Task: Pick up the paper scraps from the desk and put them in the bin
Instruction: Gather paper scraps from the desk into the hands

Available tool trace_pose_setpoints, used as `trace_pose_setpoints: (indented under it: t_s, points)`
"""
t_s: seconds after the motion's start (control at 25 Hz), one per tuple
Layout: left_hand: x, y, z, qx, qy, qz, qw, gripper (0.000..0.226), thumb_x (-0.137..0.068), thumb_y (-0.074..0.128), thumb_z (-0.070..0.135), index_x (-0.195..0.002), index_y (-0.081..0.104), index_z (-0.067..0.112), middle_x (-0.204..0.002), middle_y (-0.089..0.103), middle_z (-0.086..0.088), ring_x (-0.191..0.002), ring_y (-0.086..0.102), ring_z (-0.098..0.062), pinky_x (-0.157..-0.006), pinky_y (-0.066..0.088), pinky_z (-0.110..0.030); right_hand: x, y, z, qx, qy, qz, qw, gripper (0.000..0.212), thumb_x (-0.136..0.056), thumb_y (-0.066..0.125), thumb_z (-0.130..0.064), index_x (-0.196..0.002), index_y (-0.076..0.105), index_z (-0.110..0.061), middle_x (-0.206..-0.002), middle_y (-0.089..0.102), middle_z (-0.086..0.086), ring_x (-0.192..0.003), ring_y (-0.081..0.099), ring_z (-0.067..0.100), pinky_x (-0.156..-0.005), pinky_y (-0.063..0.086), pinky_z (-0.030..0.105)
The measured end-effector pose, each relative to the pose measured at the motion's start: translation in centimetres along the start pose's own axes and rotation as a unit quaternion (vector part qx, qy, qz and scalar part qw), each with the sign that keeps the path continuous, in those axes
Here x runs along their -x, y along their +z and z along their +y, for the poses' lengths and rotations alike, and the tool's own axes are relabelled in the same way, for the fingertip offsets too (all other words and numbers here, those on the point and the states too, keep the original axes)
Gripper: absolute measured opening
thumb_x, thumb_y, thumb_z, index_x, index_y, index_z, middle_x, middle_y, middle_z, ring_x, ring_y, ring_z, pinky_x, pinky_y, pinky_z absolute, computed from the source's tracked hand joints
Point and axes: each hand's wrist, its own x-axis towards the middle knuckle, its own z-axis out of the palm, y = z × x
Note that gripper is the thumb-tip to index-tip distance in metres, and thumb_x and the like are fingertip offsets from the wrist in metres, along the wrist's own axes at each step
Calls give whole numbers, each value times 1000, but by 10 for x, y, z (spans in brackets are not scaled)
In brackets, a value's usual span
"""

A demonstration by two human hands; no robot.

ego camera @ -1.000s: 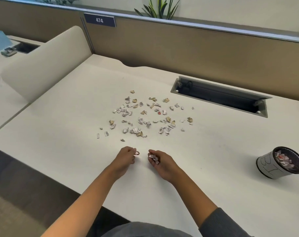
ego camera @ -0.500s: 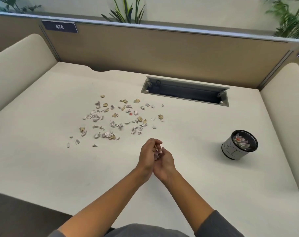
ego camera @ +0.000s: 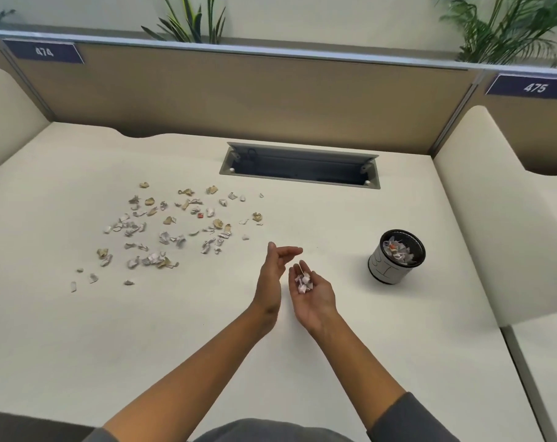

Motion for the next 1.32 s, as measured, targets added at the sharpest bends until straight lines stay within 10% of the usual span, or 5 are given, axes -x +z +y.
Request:
trace_pose_setpoints:
  t_s: [0.16, 0.32, 0.56, 0.8, 1.32]
  points:
    - [-20, -25, -20, -263, -45, -24, 963, 26, -100, 45, 39, -121, 56, 29, -141, 49, 13, -130, 41, -7, -107, 31, -28, 3, 3, -39, 16, -26, -14, 999, 22, -103, 43, -7, -96, 62, 0, -91, 62, 11, -82, 63, 19, -88, 55, 29]
    - [-31, -53, -47, -527, -28, -142, 837, 69, -95, 58, 29, -153, 23, 23, -164, 3, 7, -150, -12, -14, -120, -14, -41, 7, 9, -87, -3, -72, -49, 996, 24, -103, 43, -9, -89, 62, -3, -85, 62, 8, -81, 62, 16, -79, 57, 26]
    - [-31, -60, -56, -577, 19, -162, 801, 83, -93, 60, 37, -156, 6, 27, -163, -14, 9, -148, -22, -13, -118, -18, -41, 7, 16, -170, 71, -225, -72, 969, 29, -105, 40, -16, -95, 66, -8, -91, 67, 3, -88, 65, 15, -80, 57, 20]
    - [-30, -63, -57, -567, 24, -163, 807, 83, -92, 61, 38, -155, 8, 29, -163, -12, 11, -148, -21, -11, -118, -18, -38, 4, 0, -198, 418, -369, 14, 830, 42, -106, 31, -28, -101, 72, -20, -105, 70, -4, -111, 61, 13, -98, 45, 29]
    - [-38, -77, -44, -594, 31, -215, 775, 76, -95, 56, 30, -156, 11, 24, -163, -5, 10, -150, -10, -11, -122, -6, -37, -6, 21, -159, 403, -439, 12, 803, 34, -102, 37, -15, -96, 70, -22, -103, 71, -7, -102, 64, 11, -99, 50, 30]
